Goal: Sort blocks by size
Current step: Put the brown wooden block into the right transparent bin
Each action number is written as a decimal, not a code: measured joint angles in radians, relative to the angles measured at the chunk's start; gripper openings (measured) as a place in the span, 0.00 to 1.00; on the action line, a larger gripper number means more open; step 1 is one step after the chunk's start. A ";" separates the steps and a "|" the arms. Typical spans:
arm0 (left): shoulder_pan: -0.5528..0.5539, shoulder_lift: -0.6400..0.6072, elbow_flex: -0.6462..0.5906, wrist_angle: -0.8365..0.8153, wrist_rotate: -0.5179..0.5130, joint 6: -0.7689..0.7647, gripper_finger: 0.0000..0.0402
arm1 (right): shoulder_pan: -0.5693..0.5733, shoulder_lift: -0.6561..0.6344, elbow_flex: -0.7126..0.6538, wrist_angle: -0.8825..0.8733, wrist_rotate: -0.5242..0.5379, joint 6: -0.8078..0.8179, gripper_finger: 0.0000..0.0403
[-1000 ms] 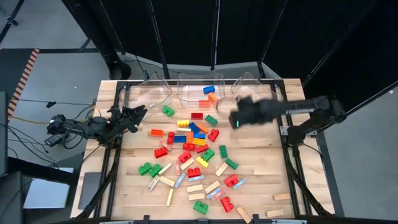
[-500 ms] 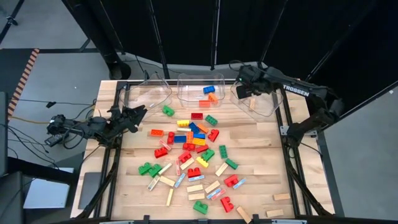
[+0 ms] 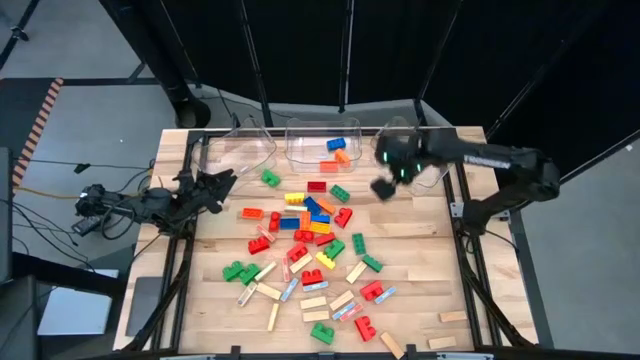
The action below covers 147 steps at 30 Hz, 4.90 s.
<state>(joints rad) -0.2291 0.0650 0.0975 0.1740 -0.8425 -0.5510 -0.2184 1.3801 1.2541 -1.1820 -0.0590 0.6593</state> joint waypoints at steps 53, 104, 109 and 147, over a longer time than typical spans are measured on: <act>0.000 0.000 0.000 -0.010 0.047 -0.168 0.67 | 1.141 0.663 0.187 0.417 0.152 1.015 0.58; 0.000 0.000 0.000 -0.019 0.042 -0.161 0.67 | 0.328 0.210 0.166 -0.361 0.682 0.425 0.29; 0.000 0.000 0.000 -0.017 0.042 -0.161 0.67 | 0.004 0.156 0.163 -0.343 0.756 0.282 0.29; 0.000 0.000 0.000 -0.084 0.051 -0.167 0.67 | 0.995 0.058 -0.096 0.083 -0.054 0.459 0.64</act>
<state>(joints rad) -0.2295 0.0654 0.0978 0.0902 -0.7914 -0.7181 0.7767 1.4378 1.1585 -1.0990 -0.1126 1.1187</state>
